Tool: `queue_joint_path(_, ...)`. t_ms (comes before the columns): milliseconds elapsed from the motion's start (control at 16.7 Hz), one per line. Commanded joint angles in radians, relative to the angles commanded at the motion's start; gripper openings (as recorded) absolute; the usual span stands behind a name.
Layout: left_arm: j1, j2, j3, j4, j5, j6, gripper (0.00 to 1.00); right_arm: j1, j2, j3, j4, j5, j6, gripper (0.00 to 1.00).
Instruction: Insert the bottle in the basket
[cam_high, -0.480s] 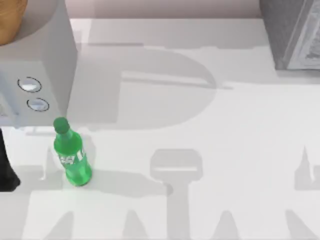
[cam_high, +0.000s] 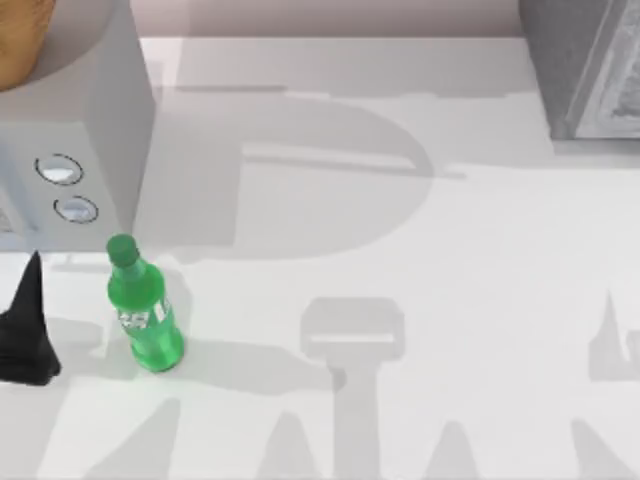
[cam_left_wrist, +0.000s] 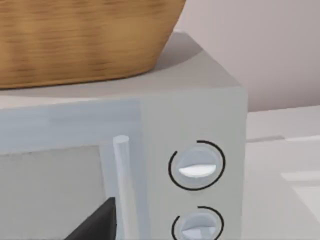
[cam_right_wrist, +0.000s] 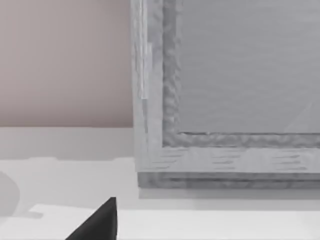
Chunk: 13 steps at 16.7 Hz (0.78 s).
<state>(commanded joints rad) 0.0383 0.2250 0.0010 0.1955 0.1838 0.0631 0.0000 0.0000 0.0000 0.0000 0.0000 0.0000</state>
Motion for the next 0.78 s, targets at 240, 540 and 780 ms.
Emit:
queue_joint_path(240,0.058,0.327,-0.005,0.241,0.219,0.079,1.0,0.0,0.0,0.0,0.0,0.0,0.0,1.0)
queue_joint_path(540,0.137,0.8,-0.011,0.57,0.519,0.188,1.0,0.0,0.0,0.0,0.0,0.0,0.0,1.0)
queue_joint_path(780,0.186,1.117,-0.014,0.79,0.719,0.26,1.0,0.0,0.0,0.0,0.0,0.0,0.0,1.0)
